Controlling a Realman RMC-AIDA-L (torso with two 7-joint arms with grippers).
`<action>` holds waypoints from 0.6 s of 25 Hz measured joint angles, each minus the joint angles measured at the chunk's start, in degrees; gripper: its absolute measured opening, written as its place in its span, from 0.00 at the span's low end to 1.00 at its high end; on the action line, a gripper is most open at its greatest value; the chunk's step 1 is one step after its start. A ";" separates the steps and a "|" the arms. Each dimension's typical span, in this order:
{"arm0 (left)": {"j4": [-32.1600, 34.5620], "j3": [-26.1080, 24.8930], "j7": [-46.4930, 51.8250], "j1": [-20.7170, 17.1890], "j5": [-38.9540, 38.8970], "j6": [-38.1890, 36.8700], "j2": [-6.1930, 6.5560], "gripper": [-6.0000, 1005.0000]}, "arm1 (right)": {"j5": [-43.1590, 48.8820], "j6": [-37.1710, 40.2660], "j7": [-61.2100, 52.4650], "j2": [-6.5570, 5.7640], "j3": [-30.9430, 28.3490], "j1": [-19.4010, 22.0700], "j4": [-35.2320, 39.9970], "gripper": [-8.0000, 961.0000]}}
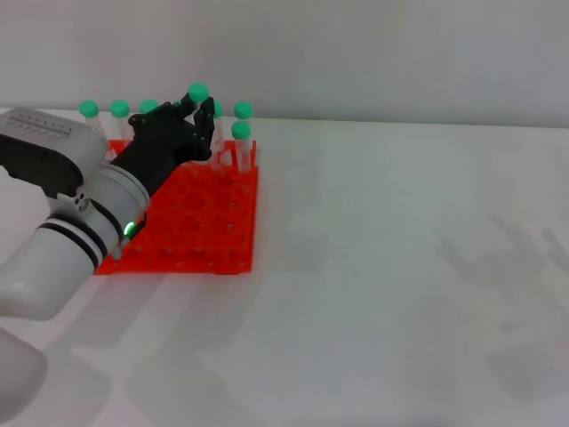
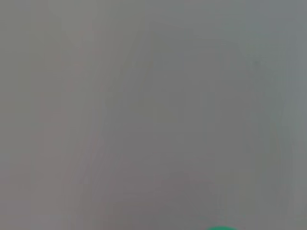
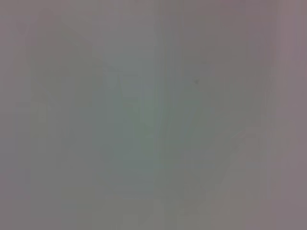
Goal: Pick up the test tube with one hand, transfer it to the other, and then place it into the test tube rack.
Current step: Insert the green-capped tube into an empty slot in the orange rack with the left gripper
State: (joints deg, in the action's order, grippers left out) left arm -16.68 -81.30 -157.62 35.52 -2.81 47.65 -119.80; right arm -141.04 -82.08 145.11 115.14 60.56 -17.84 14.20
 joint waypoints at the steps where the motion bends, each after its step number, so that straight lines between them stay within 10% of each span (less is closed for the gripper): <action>1: 0.00 0.03 -0.03 0.06 0.00 -0.01 0.01 0.24 | 0.03 0.01 0.00 0.00 0.00 0.00 -0.03 0.88; 15: 0.84 0.23 -0.06 0.66 0.13 -2.21 -0.01 0.24 | 0.07 0.08 0.00 0.06 0.12 -0.03 -0.08 0.87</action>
State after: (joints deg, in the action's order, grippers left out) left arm -15.83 -81.07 -157.68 36.18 -2.68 45.44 -119.82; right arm -140.97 -82.01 145.11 115.20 60.67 -17.87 14.13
